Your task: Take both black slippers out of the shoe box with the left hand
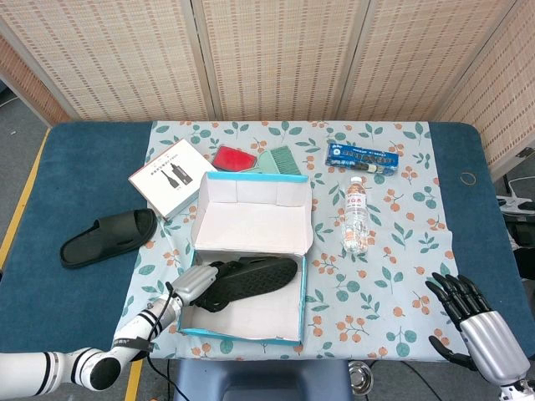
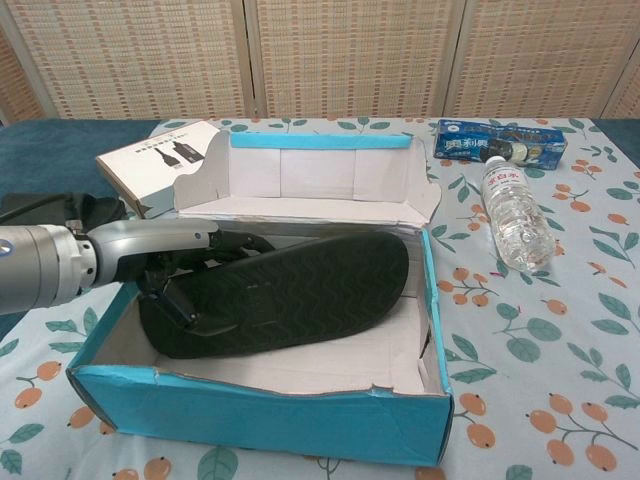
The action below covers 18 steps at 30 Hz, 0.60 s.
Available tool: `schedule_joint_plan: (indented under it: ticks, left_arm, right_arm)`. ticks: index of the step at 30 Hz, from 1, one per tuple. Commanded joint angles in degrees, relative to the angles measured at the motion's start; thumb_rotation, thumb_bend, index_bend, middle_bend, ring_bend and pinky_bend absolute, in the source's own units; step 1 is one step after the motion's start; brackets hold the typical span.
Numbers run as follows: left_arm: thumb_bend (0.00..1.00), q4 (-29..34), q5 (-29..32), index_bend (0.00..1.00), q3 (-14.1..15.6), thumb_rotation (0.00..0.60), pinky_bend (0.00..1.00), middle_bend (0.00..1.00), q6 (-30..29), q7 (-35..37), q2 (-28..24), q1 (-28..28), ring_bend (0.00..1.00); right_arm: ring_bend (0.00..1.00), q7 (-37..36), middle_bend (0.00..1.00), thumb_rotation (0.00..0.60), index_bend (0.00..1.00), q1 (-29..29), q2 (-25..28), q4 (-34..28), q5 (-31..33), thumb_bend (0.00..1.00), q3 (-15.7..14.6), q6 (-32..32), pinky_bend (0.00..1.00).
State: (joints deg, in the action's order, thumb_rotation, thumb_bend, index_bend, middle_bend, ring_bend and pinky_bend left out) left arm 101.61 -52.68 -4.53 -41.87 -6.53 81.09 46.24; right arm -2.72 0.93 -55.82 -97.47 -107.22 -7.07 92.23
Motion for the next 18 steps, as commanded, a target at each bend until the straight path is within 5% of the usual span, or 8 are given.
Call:
schedule_joint_plan:
  ticks: [1, 8, 18]
  left_arm:
    - [0.39, 1.07, 4.36, 0.35, 1.24, 0.600, 0.41, 0.39, -1.01, -4.31, 0.53, 2.24, 0.25]
    - [0.45, 1.88, 8.73, 0.65, 2.73, 0.600, 0.59, 0.68, -5.77, -10.05, 2.04, 3.33, 0.50]
    - [0.68, 4.37, 9.02, 0.87, 2.28, 0.600, 0.73, 0.87, -11.99, -12.13, 2.59, 2.17, 0.67]
  right_arm:
    - [0.00, -0.08, 0.00, 0.571, 0.00, 0.05, 0.09, -0.01, -0.12, 0.18, -0.07, 0.14, 0.00]
    - [0.00, -0.24, 0.00, 0.571, 0.00, 0.18, 0.21, 0.08, -0.06, 0.18, -0.01, 0.55, 0.00]
    - [0.00, -0.39, 0.00, 0.568, 0.00, 0.18, 0.18, 0.10, 0.27, 0.18, 0.13, 0.59, 0.00]
